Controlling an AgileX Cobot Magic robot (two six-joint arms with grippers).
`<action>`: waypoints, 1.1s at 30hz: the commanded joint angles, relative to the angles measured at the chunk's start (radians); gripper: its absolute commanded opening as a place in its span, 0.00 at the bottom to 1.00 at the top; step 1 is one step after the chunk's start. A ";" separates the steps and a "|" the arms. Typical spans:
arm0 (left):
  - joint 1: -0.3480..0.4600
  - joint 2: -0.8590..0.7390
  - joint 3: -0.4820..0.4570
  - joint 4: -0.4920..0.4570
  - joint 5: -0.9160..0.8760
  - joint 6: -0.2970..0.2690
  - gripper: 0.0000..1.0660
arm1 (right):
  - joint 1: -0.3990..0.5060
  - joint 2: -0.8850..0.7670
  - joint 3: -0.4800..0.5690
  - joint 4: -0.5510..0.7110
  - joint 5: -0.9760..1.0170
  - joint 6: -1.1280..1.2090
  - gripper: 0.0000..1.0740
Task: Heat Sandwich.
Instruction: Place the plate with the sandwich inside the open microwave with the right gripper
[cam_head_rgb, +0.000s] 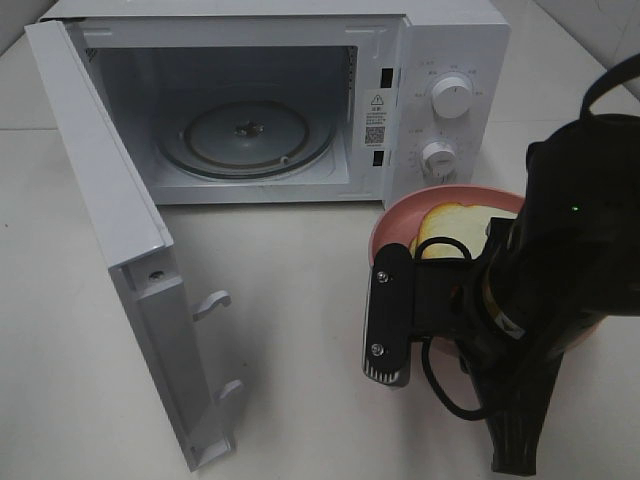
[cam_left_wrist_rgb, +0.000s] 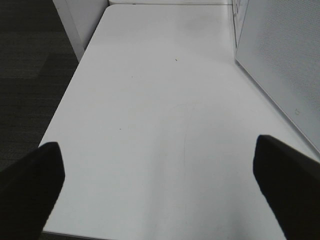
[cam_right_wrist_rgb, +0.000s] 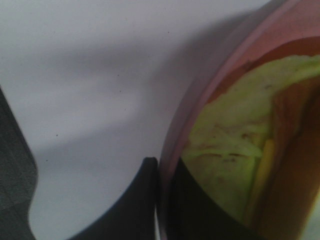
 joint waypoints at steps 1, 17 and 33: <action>0.004 -0.029 0.003 0.001 -0.011 0.001 0.92 | 0.005 -0.008 0.002 -0.041 -0.028 -0.086 0.02; 0.004 -0.029 0.003 0.001 -0.011 0.001 0.92 | 0.002 -0.008 0.002 -0.037 -0.125 -0.383 0.00; 0.004 -0.029 0.003 0.001 -0.011 0.001 0.92 | -0.114 -0.008 -0.002 0.148 -0.180 -0.844 0.00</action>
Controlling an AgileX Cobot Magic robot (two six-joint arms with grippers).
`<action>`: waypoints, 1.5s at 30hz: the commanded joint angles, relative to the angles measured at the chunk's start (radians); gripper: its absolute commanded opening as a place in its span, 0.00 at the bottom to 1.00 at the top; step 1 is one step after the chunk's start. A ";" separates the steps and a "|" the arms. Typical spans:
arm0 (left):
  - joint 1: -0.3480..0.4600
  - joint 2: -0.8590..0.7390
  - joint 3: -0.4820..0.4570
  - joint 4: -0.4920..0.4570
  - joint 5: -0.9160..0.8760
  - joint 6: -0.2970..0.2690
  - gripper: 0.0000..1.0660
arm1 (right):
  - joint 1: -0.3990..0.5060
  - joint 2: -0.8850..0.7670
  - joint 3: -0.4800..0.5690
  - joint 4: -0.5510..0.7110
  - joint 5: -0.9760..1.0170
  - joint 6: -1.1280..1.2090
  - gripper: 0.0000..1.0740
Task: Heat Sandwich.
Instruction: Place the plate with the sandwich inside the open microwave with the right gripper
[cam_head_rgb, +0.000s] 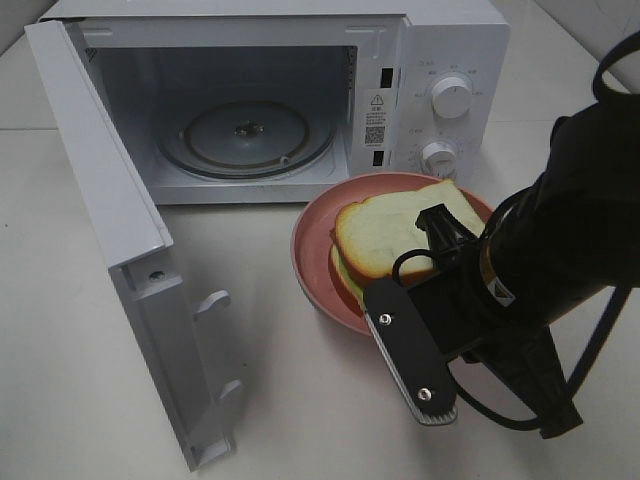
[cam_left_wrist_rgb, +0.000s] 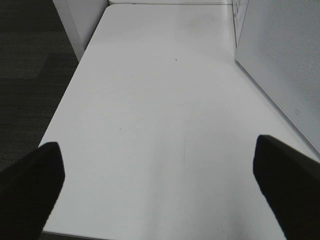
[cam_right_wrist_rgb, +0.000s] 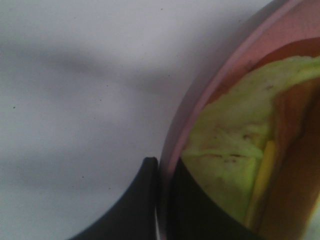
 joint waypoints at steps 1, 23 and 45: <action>0.004 -0.029 0.003 0.001 -0.011 0.001 0.92 | -0.015 -0.008 -0.004 0.082 -0.015 -0.159 0.00; 0.004 -0.029 0.003 0.001 -0.011 0.001 0.92 | -0.097 -0.005 -0.176 0.245 0.068 -0.520 0.00; 0.004 -0.029 0.003 0.001 -0.011 0.001 0.92 | -0.108 0.113 -0.360 0.298 0.125 -0.578 0.00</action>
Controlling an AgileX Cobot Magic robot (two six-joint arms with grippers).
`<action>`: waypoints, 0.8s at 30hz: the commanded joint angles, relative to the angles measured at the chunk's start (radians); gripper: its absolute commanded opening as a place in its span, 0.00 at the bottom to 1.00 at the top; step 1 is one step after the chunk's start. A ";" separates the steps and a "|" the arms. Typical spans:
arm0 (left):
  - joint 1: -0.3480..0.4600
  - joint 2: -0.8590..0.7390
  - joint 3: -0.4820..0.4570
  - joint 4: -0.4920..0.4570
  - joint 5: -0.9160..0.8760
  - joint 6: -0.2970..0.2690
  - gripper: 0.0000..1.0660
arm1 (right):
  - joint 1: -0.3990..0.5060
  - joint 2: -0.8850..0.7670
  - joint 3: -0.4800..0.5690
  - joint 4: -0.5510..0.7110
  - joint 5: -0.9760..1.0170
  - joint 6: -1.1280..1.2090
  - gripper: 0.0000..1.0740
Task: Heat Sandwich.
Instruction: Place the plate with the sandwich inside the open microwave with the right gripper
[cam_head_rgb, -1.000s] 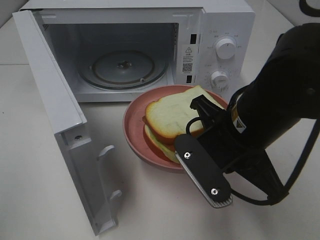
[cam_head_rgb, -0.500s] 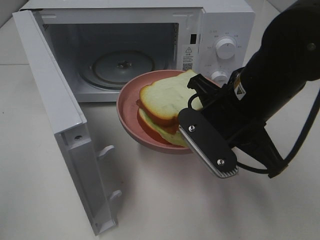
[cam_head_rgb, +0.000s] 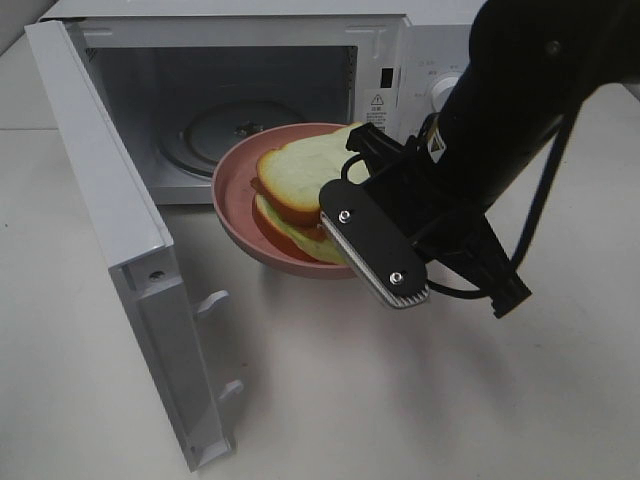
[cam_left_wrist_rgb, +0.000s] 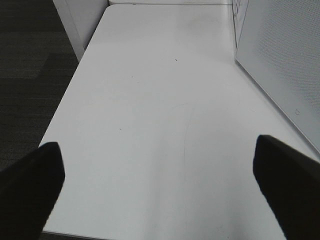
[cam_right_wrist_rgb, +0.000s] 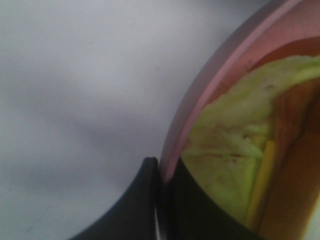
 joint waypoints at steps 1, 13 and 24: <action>0.004 -0.029 0.003 0.001 -0.011 0.001 0.92 | -0.007 0.025 -0.047 0.006 0.006 -0.009 0.00; 0.004 -0.029 0.003 0.001 -0.011 0.001 0.92 | -0.007 0.131 -0.172 0.007 0.032 -0.008 0.00; 0.004 -0.029 0.003 0.001 -0.011 0.001 0.92 | -0.007 0.215 -0.284 0.007 0.074 0.010 0.00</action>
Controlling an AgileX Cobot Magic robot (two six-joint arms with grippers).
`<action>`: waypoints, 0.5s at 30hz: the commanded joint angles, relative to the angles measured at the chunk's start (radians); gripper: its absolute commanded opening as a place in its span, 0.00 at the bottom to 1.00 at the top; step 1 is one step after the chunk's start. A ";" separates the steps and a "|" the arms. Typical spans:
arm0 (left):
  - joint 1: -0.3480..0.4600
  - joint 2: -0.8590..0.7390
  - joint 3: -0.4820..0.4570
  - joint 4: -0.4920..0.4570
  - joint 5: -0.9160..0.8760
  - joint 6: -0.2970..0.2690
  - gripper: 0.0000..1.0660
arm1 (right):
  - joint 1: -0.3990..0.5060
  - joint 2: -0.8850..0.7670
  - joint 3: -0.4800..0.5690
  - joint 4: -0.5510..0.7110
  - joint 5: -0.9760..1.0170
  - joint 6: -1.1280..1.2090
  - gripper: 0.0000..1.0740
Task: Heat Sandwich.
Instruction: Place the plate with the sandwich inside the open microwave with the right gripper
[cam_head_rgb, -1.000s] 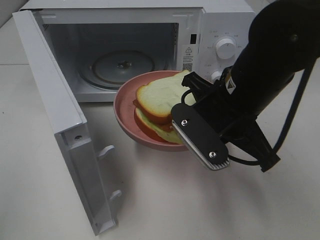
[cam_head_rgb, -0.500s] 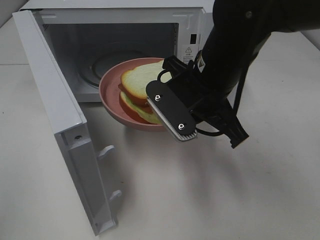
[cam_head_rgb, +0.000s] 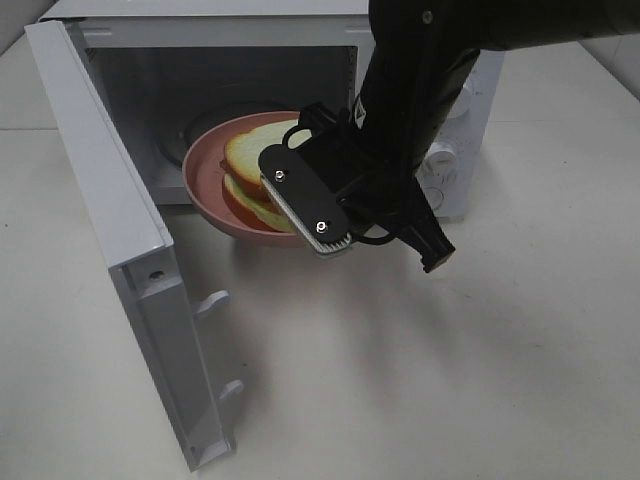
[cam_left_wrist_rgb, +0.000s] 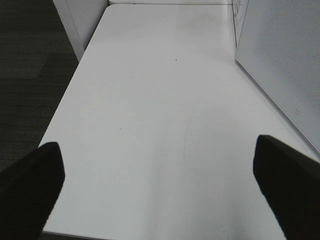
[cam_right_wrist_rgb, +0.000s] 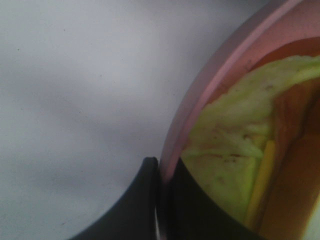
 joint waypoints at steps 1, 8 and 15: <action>0.004 -0.029 0.003 0.001 -0.011 0.001 0.92 | -0.007 0.027 -0.055 0.003 0.003 0.020 0.00; 0.004 -0.029 0.003 0.001 -0.011 0.001 0.92 | -0.007 0.066 -0.110 0.003 0.010 0.029 0.00; 0.004 -0.029 0.003 0.001 -0.011 0.001 0.92 | -0.007 0.104 -0.155 0.003 0.011 0.044 0.00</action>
